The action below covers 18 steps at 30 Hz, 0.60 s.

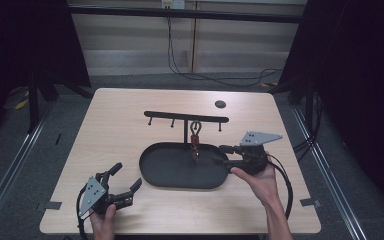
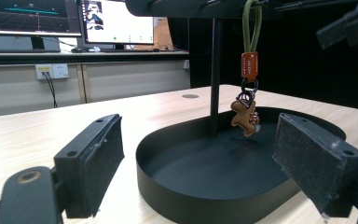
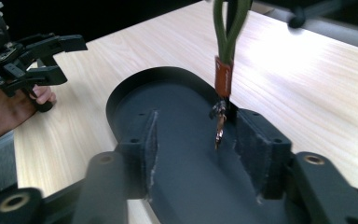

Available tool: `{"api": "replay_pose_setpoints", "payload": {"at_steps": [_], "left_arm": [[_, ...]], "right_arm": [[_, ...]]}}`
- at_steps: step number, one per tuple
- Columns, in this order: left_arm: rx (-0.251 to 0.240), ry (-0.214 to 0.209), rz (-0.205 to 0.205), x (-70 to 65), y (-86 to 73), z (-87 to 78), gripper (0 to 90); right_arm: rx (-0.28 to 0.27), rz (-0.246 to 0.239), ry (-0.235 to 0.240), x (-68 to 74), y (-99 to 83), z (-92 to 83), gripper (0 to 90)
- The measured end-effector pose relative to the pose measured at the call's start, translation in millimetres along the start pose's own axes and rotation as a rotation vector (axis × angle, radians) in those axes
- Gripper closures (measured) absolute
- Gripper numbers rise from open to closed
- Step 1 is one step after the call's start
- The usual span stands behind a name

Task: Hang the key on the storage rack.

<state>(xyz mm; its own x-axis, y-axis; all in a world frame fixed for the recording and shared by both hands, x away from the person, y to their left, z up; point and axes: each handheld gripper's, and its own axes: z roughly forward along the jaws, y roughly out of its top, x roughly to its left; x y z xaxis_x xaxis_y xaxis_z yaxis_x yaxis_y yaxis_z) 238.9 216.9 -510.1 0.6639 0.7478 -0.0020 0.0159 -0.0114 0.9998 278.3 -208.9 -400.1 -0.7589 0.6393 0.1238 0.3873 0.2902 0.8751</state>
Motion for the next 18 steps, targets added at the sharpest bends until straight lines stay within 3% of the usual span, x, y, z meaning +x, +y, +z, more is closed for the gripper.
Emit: {"api": "replay_pose_setpoints", "payload": {"at_steps": [4,6,9,12,15,17,18], "left_arm": [[0.0,0.0,-0.002,-0.1,0.0,0.0,15.7],[0.001,0.0,-0.003,-0.1,0.0,0.0,15.7],[0.0,0.0,-0.003,-0.2,0.0,0.0,15.7],[-0.001,0.001,-0.003,-0.2,0.0,0.1,15.7],[0.001,0.0,-0.001,0.0,0.0,-0.1,15.7],[0.0,0.0,0.0,0.0,0.0,0.0,15.7],[0.0,0.0,0.0,0.0,0.0,0.0,15.7]], "right_arm": [[-0.078,0.044,-0.008,-1.6,-30.2,-2.3,38.2],[-0.146,0.093,-0.016,-3.1,-44.7,-6.3,31.5],[-0.21,0.136,-0.073,-3.9,-66.1,-11.5,18.0],[-0.28,0.153,-0.107,-2.2,-87.1,-11.3,19.0],[-0.321,0.161,-0.243,3.3,-101.6,-6.6,21.7],[-0.359,0.139,-0.25,5.7,-110.4,-0.9,22.2],[-0.35,0.127,-0.257,6.3,-113.3,1.9,21.1]]}}
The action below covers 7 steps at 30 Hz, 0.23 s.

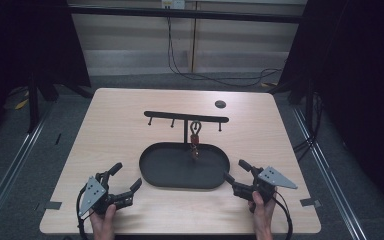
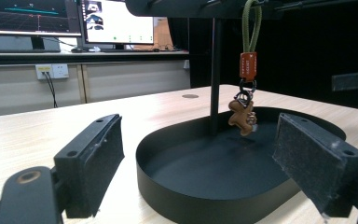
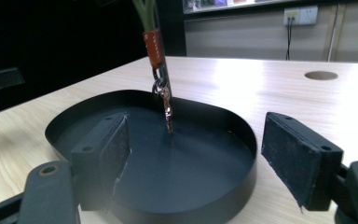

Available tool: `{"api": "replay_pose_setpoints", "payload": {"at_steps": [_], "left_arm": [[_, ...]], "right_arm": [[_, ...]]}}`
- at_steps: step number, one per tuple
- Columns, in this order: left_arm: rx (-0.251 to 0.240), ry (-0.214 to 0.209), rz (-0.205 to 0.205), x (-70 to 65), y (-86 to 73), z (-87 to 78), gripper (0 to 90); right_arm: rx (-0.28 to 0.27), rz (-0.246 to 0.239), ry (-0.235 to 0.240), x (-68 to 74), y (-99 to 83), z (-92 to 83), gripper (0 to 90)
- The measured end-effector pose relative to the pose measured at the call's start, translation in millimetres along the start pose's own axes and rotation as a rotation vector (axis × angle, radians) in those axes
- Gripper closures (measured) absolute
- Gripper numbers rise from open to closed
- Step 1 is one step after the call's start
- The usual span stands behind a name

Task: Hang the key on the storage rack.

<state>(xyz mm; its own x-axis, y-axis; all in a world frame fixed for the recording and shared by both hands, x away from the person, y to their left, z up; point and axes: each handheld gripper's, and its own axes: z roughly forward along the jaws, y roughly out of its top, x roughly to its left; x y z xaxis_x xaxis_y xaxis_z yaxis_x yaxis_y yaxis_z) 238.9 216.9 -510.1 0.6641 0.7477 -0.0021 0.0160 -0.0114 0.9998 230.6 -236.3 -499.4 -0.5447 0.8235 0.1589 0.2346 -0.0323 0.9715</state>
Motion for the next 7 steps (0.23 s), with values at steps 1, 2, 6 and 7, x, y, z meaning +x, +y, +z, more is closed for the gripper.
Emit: {"api": "replay_pose_setpoints", "payload": {"at_steps": [1,2,6,7], "left_arm": [[0.0,0.0,0.0,0.0,0.0,0.0,15.7],[0.002,0.0,0.0,0.0,0.1,-0.1,15.7],[-0.001,0.0,-0.002,-0.2,0.0,0.1,15.7],[-0.002,0.0,-0.003,-0.2,-0.1,0.1,15.7]], "right_arm": [[-0.003,-0.005,-0.014,0.9,-3.4,1.2,21.0],[-0.008,-0.007,-0.016,1.5,-6.6,2.0,21.0],[-0.023,-0.026,-0.018,2.5,-8.3,1.0,17.5],[-0.033,-0.03,-0.025,3.6,-8.9,-0.2,16.0]]}}
